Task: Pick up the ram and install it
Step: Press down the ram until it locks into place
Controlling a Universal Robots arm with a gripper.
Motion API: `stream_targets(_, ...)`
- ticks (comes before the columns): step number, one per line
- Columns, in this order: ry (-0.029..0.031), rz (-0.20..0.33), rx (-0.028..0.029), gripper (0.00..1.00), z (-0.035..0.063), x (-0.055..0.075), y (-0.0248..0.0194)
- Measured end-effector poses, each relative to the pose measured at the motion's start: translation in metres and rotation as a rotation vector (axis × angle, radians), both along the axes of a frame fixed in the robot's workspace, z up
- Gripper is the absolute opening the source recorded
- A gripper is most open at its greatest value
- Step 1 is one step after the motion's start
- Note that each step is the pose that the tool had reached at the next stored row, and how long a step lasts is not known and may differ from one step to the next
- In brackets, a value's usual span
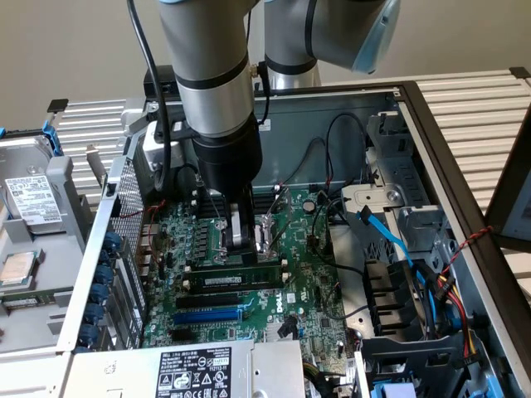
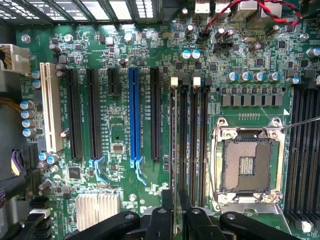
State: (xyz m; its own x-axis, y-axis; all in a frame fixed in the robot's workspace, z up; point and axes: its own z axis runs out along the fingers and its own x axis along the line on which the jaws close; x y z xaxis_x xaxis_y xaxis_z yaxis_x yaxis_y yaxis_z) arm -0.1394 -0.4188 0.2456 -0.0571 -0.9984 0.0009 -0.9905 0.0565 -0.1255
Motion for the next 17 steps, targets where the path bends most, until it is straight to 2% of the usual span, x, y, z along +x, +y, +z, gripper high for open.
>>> stream_targets(2,0.0099,0.0,0.0001,0.1,0.0,0.001,0.0001)
stream_targets(4,0.0246,0.0,0.0,0.1,0.0,0.002,0.0)
stream_targets(8,0.0722,0.0,0.0001,0.1,-0.0002,0.009,0.0001)
stream_targets(9,0.0778,0.0,0.0005,0.1,-0.0004,0.012,0.0001)
stream_targets(11,0.0841,0.0,0.0011,0.1,-0.0013,0.02,0.0001)
stream_targets(17,0.087,0.0,0.001,0.1,-0.0089,0.024,0.0001)
